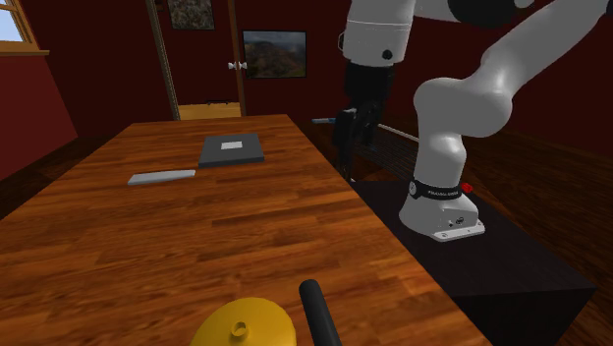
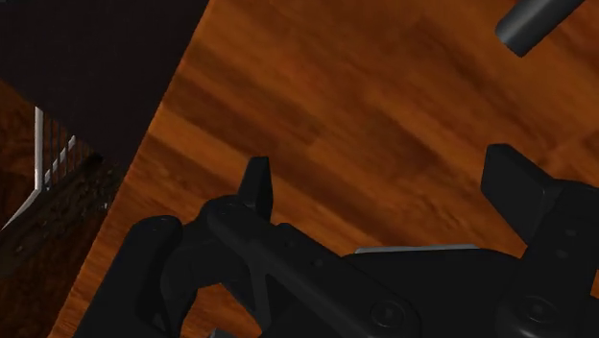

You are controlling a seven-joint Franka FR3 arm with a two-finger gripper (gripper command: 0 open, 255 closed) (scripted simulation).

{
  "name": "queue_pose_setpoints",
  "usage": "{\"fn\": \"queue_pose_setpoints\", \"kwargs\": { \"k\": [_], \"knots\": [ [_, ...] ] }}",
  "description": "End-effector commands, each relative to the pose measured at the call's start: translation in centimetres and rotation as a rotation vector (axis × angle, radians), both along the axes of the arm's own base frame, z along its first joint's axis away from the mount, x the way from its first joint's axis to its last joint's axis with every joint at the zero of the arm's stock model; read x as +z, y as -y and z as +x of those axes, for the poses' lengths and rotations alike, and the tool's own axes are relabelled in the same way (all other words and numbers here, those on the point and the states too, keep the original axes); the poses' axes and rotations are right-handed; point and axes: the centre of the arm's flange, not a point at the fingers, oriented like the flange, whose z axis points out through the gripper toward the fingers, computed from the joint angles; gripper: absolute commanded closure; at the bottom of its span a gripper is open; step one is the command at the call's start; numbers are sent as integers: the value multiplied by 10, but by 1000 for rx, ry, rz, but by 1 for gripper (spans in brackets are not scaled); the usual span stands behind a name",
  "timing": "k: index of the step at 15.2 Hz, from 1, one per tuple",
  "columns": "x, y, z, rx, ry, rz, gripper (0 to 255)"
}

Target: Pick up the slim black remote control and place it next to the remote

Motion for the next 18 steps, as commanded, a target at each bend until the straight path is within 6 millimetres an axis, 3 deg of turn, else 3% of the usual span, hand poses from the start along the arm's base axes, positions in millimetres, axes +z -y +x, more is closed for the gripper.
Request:
{"fn": "queue_pose_setpoints", "kwargs": {
  "k": [1,9,18],
  "knots": [
    [-19,-20,-1,-69,14,-3,0],
    [-93,-97,18,-318,61,-20,0],
    [-175,-173,65,-599,114,-39,0]
  ]
}}
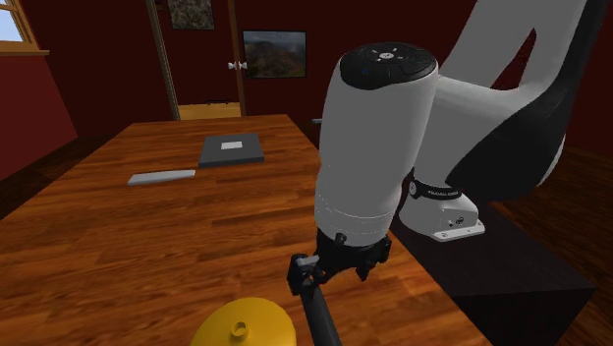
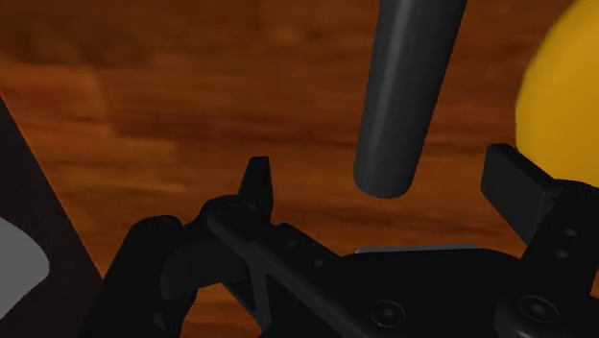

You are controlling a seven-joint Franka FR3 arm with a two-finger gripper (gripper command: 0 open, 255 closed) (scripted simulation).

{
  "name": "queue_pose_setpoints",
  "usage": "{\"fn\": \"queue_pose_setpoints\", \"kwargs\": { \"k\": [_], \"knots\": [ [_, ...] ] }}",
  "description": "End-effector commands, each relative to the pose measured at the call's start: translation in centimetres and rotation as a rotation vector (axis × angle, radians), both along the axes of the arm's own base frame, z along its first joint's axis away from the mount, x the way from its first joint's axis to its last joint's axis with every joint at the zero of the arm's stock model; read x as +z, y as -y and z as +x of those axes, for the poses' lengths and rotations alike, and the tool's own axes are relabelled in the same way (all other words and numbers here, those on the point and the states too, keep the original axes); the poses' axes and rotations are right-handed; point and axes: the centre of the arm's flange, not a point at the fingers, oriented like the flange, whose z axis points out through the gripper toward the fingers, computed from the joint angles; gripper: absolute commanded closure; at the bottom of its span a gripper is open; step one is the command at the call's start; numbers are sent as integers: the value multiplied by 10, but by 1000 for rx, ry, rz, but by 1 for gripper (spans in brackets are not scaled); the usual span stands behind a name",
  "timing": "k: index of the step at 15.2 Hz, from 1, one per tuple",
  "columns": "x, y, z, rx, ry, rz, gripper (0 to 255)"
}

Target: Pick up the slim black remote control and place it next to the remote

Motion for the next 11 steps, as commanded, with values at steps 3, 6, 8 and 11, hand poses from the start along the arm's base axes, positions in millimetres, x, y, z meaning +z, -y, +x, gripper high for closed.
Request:
{"fn": "queue_pose_setpoints", "kwargs": {
  "k": [3,6,8,11],
  "knots": [
    [-31,-25,23,-108,16,0,0],
    [-46,-22,23,-108,16,0,0],
    [-57,-19,23,-108,16,0,0],
    [-70,-16,23,-108,16,0,0]
  ]
}}
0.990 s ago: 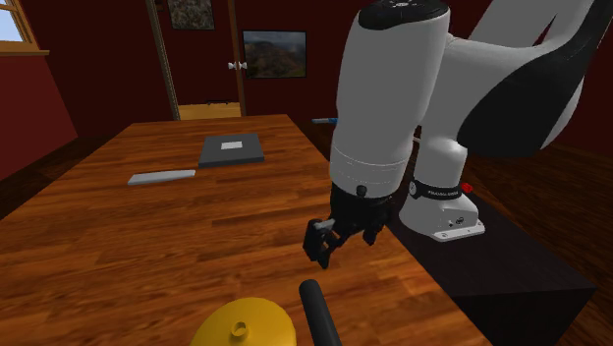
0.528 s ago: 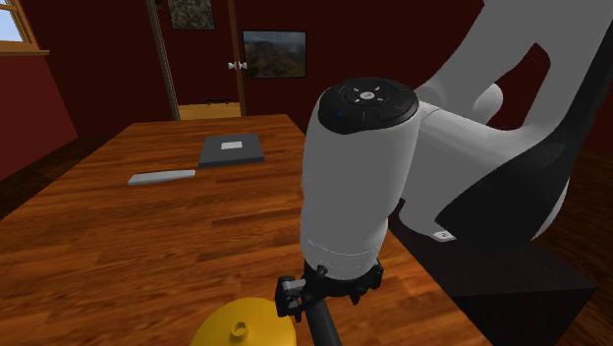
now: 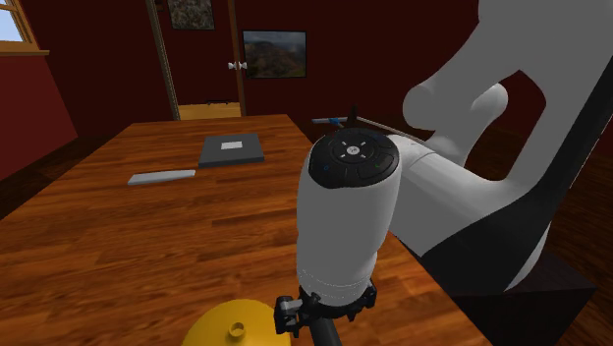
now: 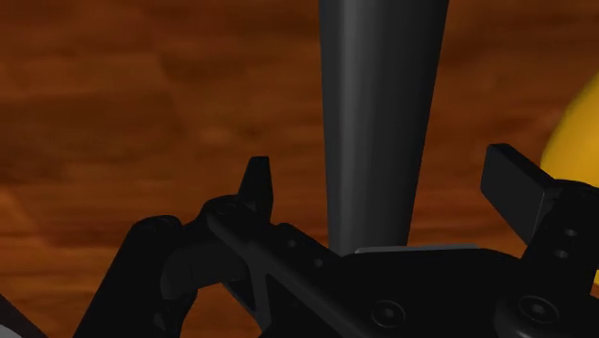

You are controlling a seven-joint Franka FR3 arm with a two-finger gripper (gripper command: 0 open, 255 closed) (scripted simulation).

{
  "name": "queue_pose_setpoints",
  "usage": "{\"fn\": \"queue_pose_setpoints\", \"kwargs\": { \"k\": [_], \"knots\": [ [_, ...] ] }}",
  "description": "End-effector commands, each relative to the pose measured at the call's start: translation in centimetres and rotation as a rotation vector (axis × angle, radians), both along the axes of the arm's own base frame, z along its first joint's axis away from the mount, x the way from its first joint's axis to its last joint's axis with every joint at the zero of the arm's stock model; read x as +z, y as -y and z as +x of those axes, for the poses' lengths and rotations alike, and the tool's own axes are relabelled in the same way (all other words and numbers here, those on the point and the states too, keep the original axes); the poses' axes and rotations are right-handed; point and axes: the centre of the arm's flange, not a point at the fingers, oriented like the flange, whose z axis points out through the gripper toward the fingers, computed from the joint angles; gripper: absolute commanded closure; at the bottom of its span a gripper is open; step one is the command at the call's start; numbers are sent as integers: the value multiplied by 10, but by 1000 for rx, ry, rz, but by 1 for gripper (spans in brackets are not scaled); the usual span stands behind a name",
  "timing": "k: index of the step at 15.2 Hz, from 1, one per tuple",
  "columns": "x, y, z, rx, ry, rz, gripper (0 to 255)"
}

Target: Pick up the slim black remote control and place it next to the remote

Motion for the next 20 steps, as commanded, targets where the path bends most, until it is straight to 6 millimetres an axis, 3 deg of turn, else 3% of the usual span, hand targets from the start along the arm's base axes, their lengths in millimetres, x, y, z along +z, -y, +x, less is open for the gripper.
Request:
{"fn": "queue_pose_setpoints", "kwargs": {
  "k": [1,7,8,17,20],
  "knots": [
    [-4,2,1,-1,0,0,0],
    [-4,2,1,-1,0,1,0],
    [-4,2,1,-1,0,1,255],
    [-4,2,1,-1,0,0,255],
    [12,2,1,-1,0,1,255]
  ]
}}
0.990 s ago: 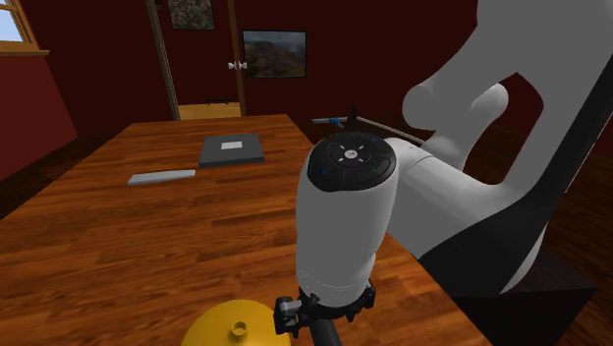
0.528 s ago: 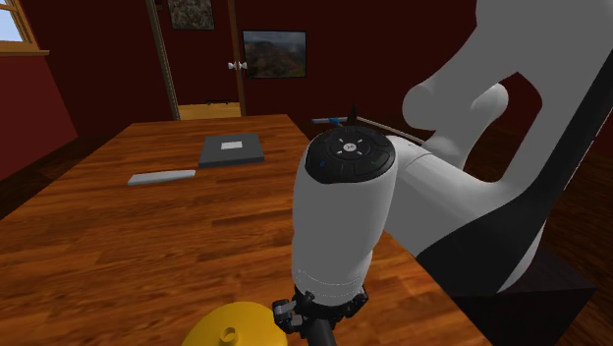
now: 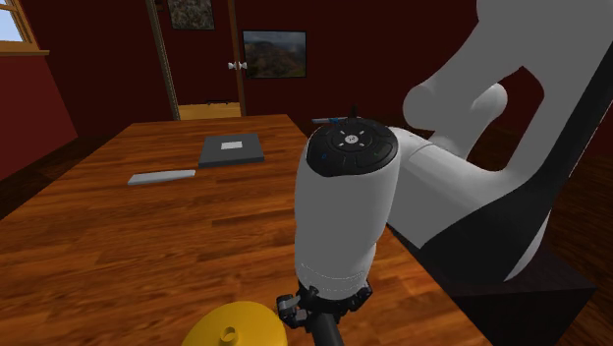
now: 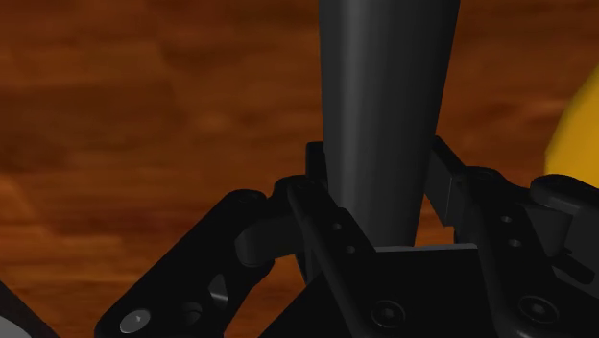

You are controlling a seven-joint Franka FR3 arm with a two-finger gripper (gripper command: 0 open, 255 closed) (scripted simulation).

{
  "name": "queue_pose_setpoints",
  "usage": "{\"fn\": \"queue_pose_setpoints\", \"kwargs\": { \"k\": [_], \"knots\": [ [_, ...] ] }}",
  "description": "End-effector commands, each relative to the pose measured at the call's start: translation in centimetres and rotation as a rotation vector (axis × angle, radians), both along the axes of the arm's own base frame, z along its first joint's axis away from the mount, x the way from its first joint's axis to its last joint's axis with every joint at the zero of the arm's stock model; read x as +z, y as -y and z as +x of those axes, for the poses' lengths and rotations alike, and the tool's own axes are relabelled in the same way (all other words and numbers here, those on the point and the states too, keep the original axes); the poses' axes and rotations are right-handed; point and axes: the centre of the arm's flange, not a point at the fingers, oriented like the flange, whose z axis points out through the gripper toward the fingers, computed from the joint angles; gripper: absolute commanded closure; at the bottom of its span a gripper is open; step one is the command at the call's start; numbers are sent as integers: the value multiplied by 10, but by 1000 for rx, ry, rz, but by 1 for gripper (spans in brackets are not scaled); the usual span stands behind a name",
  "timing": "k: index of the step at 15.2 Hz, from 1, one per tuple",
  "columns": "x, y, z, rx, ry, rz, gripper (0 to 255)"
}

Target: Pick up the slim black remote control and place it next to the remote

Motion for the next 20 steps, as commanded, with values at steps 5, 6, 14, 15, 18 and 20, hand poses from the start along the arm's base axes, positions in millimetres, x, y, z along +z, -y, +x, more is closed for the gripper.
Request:
{"fn": "queue_pose_setpoints", "kwargs": {
  "k": [5,6,14,15,18,20],
  "knots": [
    [30,1,-1,0,-2,-2,255],
    [35,1,-1,0,-2,-2,255],
    [75,1,-1,0,-2,-2,255],
    [76,10,8,0,-2,-2,255],
    [76,39,35,0,-2,-2,255],
    [76,58,53,0,-2,-2,255]
  ]
}}
